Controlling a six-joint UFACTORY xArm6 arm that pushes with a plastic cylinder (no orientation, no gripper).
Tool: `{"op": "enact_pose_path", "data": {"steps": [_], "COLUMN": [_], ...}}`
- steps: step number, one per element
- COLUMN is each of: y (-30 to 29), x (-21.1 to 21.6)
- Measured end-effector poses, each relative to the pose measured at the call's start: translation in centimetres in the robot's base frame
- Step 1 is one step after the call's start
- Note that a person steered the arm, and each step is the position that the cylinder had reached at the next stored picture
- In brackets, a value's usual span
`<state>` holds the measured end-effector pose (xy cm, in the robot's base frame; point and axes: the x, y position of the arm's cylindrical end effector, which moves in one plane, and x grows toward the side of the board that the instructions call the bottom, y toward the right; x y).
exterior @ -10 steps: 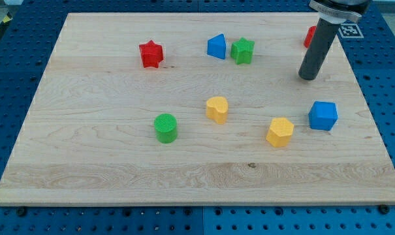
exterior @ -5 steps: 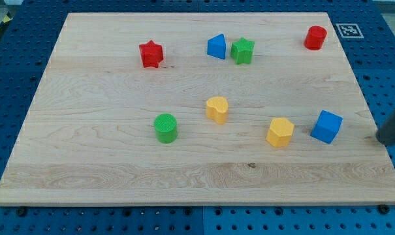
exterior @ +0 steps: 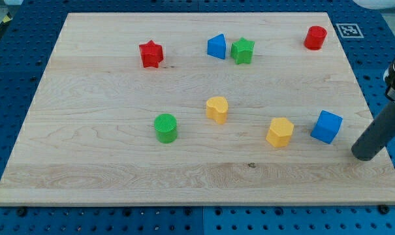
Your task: Push the blue cube to the centre
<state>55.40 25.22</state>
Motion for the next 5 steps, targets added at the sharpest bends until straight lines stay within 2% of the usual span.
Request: {"op": "enact_pose_path", "data": {"steps": [1, 5], "y": [0.2, -1.2], "x": [-2.7, -3.2]}}
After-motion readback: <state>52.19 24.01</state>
